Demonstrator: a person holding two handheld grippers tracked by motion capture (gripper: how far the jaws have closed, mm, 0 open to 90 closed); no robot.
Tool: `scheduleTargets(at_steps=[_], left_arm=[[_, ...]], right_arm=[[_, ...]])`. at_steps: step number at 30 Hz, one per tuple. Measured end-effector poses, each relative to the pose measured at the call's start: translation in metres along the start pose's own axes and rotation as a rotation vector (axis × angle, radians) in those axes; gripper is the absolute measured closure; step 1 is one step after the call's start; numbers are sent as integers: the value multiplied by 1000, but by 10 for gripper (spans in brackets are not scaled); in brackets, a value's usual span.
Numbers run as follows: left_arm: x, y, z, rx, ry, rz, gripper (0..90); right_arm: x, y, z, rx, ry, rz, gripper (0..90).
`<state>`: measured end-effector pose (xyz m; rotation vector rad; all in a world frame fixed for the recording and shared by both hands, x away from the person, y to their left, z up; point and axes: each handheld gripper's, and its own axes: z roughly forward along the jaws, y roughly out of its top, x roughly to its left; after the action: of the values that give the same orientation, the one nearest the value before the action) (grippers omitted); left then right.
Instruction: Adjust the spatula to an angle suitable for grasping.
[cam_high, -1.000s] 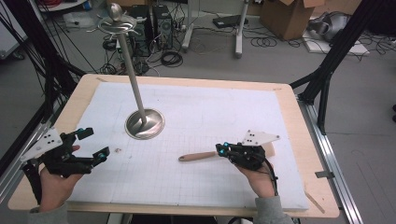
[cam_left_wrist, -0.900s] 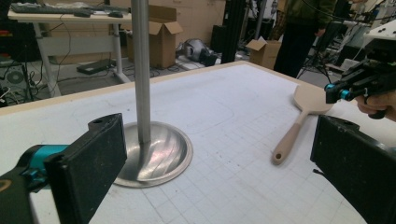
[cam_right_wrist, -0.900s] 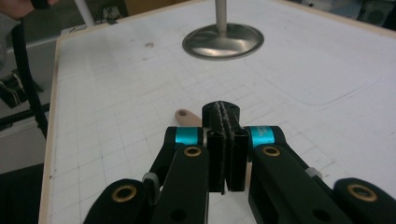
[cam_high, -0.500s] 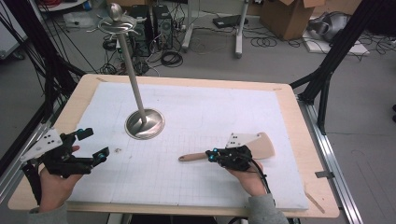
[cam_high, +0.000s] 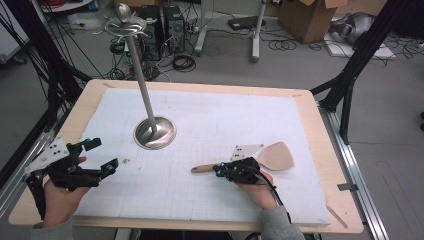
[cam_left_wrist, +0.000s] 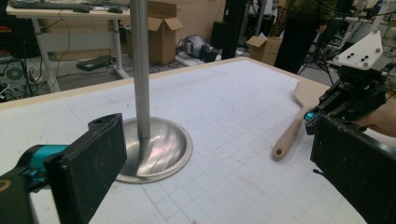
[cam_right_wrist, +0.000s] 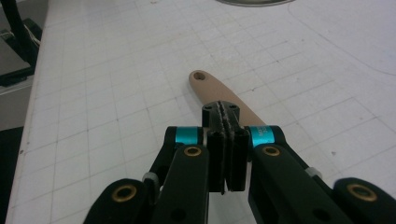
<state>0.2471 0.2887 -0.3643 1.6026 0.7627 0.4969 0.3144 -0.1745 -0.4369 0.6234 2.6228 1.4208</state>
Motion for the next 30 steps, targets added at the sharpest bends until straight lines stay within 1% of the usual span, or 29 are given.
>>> scheduleTargets(at_steps=[4,8,10,14,18,21,26,30], left_arm=[[0,0,1,3,0,0,41],[0,-1,1,6,2,1,41],[0,-1,0,4,2,0,41],[0,-1,0,1,3,-3,41],[1,-1,0,6,3,-1,41],[1,-1,1,4,3,-5,41],[1,-2,1,6,3,-4,41],[1,-2,2,10,2,-2,41]], right_arm=[[1,0,7,19,6,-10,899],[1,0,11,36,13,-4,899],[1,0,12,35,12,-9,900],[0,-1,15,57,1,-6,900],[-2,-2,15,56,-6,5,900],[-3,-3,17,67,-15,9,900],[-4,-2,17,60,-22,-1,900],[-6,0,19,60,-33,6,900]])
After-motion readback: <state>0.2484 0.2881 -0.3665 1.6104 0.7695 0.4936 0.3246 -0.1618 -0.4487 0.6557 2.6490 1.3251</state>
